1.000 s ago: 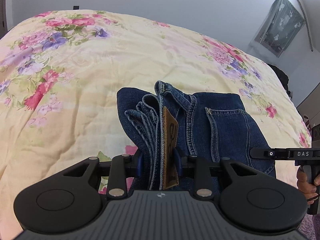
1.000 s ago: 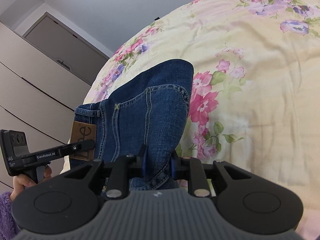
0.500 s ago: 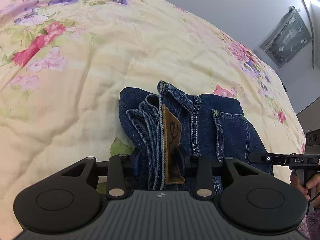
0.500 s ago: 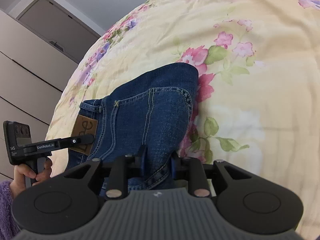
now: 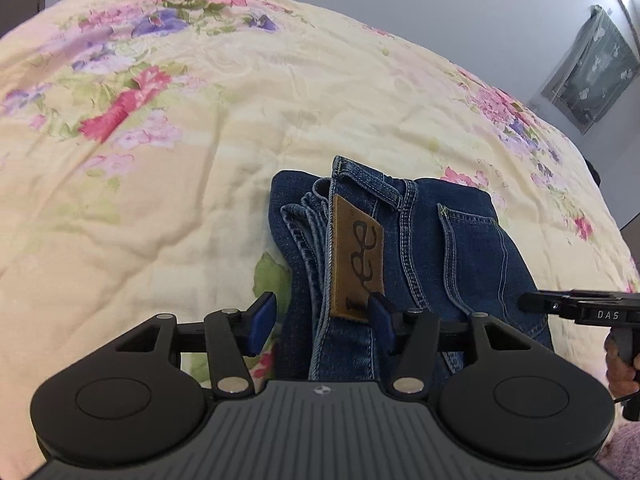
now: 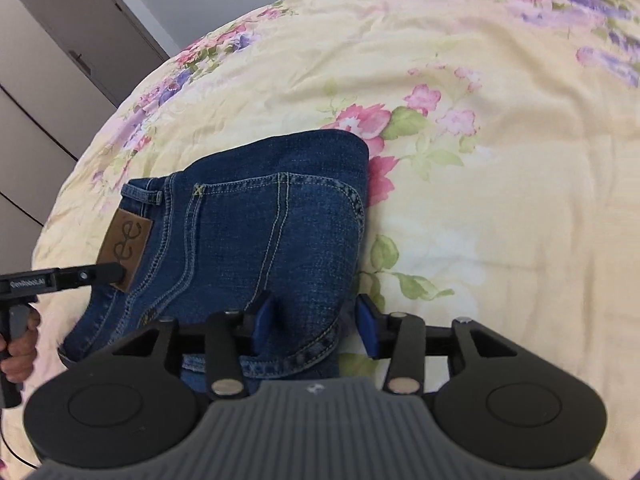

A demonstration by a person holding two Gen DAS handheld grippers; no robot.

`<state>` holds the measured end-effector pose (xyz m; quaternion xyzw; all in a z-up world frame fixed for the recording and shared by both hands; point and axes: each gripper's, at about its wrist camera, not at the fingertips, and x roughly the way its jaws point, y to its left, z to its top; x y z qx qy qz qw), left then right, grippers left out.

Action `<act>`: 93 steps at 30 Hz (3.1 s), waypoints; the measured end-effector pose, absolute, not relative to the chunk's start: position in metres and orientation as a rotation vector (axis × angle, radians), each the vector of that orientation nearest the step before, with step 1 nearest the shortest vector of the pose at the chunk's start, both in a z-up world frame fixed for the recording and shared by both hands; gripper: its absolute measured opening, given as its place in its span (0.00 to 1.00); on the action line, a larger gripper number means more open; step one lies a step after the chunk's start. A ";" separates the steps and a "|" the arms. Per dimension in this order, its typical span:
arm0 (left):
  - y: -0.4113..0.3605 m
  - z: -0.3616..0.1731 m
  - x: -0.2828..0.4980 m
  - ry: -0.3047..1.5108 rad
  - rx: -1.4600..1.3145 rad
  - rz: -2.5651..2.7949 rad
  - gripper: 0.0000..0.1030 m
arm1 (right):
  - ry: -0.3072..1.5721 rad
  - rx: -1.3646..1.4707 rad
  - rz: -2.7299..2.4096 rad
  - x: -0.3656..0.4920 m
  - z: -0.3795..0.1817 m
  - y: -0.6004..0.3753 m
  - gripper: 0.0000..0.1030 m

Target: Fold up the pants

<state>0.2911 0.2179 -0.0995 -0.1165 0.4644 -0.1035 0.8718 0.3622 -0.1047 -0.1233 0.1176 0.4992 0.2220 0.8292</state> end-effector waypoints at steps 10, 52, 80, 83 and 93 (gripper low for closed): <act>0.186 -0.077 0.246 0.897 -0.074 -0.254 0.34 | 0.884 -0.029 0.544 0.280 -0.081 -0.096 0.22; 0.155 0.086 0.069 0.663 0.167 -0.010 0.49 | 0.570 -0.032 0.437 0.098 0.054 -0.109 0.58; 0.086 -0.009 0.015 0.688 0.005 0.096 0.78 | 0.639 0.016 0.319 0.021 -0.011 -0.100 0.78; 0.080 -0.012 0.016 0.691 0.022 0.093 0.78 | 0.643 0.035 0.317 0.022 -0.013 -0.101 0.78; 0.076 -0.013 0.018 0.706 0.020 0.078 0.78 | 0.630 0.043 0.324 0.020 -0.012 -0.102 0.78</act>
